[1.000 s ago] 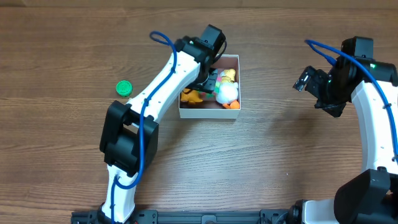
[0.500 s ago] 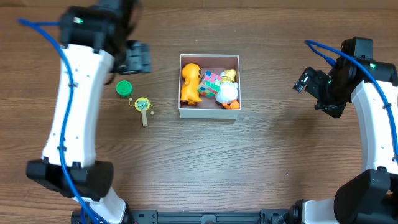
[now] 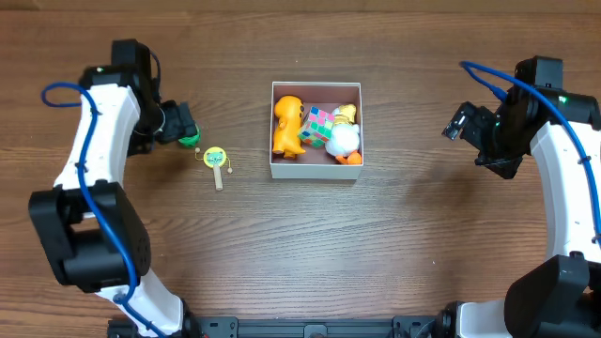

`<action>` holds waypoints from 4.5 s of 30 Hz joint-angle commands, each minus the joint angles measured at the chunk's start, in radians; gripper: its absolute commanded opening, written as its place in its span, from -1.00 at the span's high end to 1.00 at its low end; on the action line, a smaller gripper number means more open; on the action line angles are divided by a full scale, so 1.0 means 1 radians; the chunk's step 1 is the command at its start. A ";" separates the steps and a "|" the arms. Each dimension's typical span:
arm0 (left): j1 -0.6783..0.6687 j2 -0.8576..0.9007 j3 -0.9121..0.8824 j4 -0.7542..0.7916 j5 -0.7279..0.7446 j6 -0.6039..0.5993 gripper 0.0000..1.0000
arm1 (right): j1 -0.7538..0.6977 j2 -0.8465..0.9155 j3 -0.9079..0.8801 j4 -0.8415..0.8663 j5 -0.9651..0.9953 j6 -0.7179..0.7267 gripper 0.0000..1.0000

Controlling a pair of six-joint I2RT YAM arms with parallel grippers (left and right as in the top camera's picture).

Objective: Pack container
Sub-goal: 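Move the left gripper to the green fidget toy and grasp it, then drop the green fidget toy into the box with the left gripper, then grasp the cat-face rattle drum by its handle with the left gripper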

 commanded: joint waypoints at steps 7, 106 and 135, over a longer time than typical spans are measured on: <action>-0.008 0.184 -0.064 0.217 0.064 0.021 -0.86 | 0.004 0.004 0.001 -0.013 0.010 -0.003 -1.00; -0.475 -0.134 0.662 -0.621 -0.171 -0.025 -1.00 | 0.003 0.004 0.001 -0.081 0.017 -0.034 -1.00; -0.313 -0.185 -0.396 0.176 -0.059 -0.243 -0.57 | 0.003 0.004 0.001 -0.045 0.010 -0.034 -1.00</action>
